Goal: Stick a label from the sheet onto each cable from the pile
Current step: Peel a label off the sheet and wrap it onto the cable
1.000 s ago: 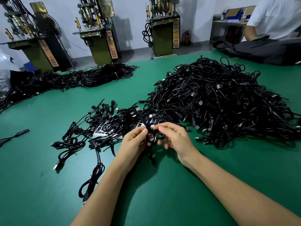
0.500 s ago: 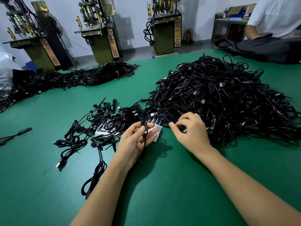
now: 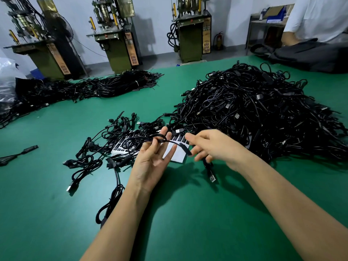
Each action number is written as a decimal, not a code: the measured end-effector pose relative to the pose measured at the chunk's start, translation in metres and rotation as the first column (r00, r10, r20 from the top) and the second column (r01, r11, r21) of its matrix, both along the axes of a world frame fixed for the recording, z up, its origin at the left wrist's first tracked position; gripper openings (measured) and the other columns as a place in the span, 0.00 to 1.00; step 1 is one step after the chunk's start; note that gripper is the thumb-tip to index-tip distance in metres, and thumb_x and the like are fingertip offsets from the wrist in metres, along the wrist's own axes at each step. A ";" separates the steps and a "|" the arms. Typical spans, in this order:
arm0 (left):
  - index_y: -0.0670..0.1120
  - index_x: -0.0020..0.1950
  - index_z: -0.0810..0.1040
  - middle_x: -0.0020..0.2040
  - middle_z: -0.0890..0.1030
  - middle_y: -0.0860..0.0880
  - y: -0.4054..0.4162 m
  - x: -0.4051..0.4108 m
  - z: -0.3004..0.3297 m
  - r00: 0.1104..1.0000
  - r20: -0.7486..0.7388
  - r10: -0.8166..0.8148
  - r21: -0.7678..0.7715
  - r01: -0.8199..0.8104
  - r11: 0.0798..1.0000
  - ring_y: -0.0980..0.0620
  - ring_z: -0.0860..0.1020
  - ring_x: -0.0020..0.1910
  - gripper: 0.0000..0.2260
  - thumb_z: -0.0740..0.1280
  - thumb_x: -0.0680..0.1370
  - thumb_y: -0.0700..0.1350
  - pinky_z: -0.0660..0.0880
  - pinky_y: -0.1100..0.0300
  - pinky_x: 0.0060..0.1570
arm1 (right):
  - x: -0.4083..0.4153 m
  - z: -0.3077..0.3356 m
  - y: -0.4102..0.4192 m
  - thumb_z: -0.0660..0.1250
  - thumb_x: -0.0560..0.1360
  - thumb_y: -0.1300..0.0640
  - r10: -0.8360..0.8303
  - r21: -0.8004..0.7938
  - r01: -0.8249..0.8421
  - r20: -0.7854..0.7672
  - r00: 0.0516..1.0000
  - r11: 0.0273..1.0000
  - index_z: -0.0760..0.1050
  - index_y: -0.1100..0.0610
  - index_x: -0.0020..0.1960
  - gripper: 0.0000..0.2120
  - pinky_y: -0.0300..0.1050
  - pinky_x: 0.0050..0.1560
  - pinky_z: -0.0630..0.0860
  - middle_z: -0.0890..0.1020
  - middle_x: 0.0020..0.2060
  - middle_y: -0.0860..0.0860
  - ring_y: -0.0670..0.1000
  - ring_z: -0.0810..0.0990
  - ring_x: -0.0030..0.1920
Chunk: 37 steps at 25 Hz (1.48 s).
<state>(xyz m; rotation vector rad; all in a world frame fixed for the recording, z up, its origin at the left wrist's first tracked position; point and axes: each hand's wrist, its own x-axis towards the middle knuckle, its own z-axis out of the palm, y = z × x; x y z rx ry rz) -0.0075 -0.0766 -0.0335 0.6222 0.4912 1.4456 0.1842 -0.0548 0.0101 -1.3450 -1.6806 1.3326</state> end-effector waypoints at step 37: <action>0.43 0.45 0.80 0.38 0.84 0.49 -0.029 0.046 0.012 0.514 -0.847 0.135 0.164 0.010 0.986 0.52 0.79 0.39 0.15 0.57 0.83 0.45 0.75 0.56 0.48 | 0.014 0.008 0.001 0.68 0.77 0.56 0.078 -0.012 -0.087 -0.332 0.940 0.996 0.78 0.64 0.47 0.10 0.36 0.26 0.72 0.79 0.28 0.51 0.48 0.78 0.27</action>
